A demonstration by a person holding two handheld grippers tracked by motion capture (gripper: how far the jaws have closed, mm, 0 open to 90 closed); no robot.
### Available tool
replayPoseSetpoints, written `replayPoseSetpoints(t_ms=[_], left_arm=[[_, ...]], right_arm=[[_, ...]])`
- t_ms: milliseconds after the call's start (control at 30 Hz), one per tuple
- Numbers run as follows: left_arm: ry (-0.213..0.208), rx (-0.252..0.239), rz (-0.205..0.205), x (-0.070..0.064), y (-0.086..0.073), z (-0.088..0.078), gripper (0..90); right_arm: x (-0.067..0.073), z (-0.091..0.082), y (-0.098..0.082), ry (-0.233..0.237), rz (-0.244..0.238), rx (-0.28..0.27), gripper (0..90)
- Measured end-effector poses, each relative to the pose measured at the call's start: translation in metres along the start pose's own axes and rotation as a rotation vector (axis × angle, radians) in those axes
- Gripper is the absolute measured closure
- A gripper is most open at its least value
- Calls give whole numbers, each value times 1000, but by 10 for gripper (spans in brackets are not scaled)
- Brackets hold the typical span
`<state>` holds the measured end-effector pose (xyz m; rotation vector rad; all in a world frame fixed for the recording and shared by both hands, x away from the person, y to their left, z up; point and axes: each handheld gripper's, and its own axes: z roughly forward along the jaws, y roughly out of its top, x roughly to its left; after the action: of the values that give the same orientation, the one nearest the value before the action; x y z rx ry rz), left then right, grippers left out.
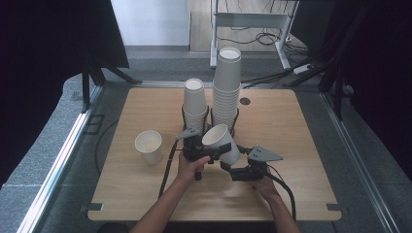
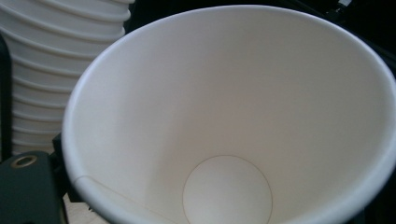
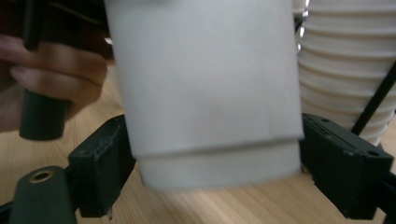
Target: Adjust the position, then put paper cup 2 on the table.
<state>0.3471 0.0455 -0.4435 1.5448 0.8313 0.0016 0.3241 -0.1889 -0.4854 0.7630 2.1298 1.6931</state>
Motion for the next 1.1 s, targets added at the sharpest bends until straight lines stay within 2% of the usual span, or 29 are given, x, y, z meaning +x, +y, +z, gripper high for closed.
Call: replayPoseSetpoints(t_ms=[200,300,500,633,867,967,1033,1100], left_arm=[[22,-9,35,-3,1,-7,119],[46,-11,69,-6,2,-12,119],[80,-15,98,-7,4,-17,121],[94,-19,107,-6,5,-21,121],[178,1,161,-6,3,-27,121],[218,10,168,-6,0,-27,121],[226,14,169,-6,-2,-28,121],[253,24,188,-6,-4,-28,121]], right_arm=[[0,-1,-1,-9,-14,49,120],[0,-2,-2,-22,-21,73,114],[-1,-4,-5,-67,-59,102,117],[-1,-5,-6,-70,-59,111,117],[-2,-7,-8,-85,-64,119,122],[-3,-9,-8,-94,-67,119,122],[-4,-11,-7,-98,-68,116,123],[-5,-14,-7,-107,-73,111,128]])
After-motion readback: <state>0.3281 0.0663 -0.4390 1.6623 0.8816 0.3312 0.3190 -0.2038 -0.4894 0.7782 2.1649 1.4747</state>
